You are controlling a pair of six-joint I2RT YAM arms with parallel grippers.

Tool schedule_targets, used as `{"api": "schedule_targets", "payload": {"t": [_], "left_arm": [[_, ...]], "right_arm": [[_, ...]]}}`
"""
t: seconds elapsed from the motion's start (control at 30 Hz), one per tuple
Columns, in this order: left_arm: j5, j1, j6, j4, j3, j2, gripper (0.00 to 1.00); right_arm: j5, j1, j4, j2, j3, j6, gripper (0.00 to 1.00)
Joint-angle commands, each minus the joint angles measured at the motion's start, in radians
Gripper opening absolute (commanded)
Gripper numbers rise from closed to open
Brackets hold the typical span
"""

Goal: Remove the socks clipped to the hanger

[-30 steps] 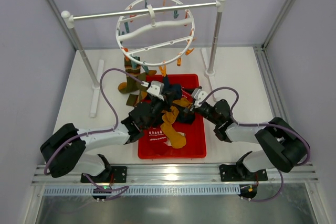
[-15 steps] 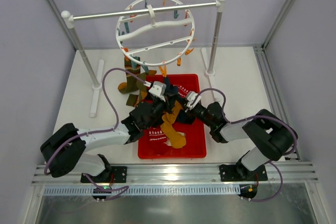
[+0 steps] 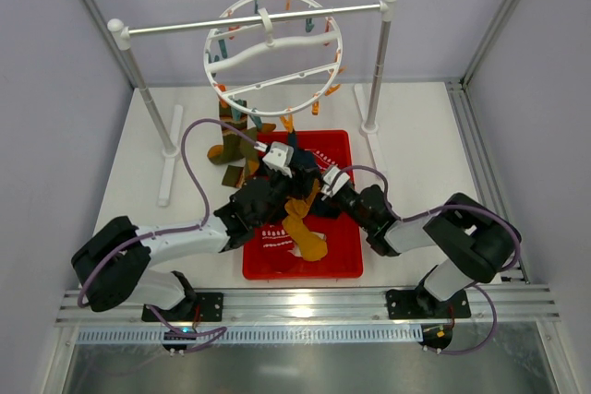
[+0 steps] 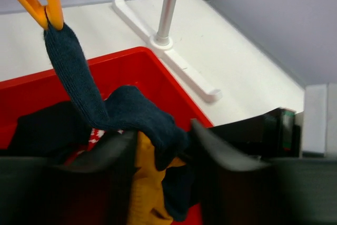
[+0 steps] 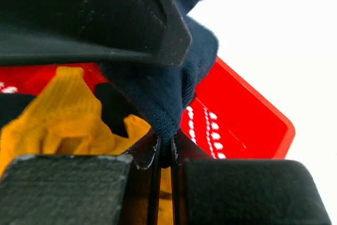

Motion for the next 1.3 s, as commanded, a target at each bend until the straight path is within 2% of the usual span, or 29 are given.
{"api": "schedule_targets", "payload": {"t": [0.0,0.03,0.07,0.1,0.13,0.27,0.4,0.5,0.6,0.67,0.8,1.07,1.27], "left_arm": [[-0.047,0.003,0.012,-0.018,0.028,-0.04,0.55],[-0.054,0.003,0.012,-0.028,0.023,-0.051,0.68],[-0.054,0.003,0.012,-0.057,0.02,-0.078,0.88],[-0.058,0.003,0.012,-0.078,0.018,-0.095,0.96],[-0.072,0.003,0.009,-0.104,0.02,-0.117,1.0],[-0.158,0.001,0.0,-0.287,0.02,-0.227,0.99],[-0.189,0.001,0.015,-0.305,0.002,-0.357,1.0],[-0.175,0.003,0.049,-0.31,0.034,-0.37,1.0],[-0.067,0.039,0.029,-0.339,0.087,-0.321,0.99],[0.007,0.102,-0.002,-0.368,0.146,-0.266,1.0],[0.121,0.168,-0.022,-0.326,0.183,-0.198,0.99],[0.181,0.249,-0.042,-0.2,0.224,-0.076,1.0],[0.154,0.257,-0.034,-0.069,0.215,-0.025,0.99]], "right_arm": [[0.082,0.006,0.412,-0.045,-0.022,-0.032,0.07],[0.085,0.006,0.414,-0.048,-0.028,-0.033,0.07],[0.091,0.005,0.412,-0.057,-0.029,-0.036,0.07],[0.093,0.005,0.412,-0.062,-0.032,-0.036,0.07],[0.097,0.005,0.412,-0.065,-0.039,-0.039,0.07],[0.096,0.006,0.412,-0.076,-0.046,-0.038,0.07],[0.094,0.008,0.412,-0.077,-0.048,-0.032,0.07],[0.096,0.008,0.412,-0.085,-0.051,-0.03,0.07],[0.094,0.009,0.412,-0.1,-0.06,-0.024,0.07],[0.093,0.008,0.414,-0.113,-0.071,-0.021,0.07],[0.09,0.008,0.412,-0.123,-0.077,-0.018,0.07],[0.082,0.01,0.412,-0.116,-0.074,-0.023,0.07],[0.079,0.01,0.412,-0.111,-0.072,-0.027,0.07]]}}
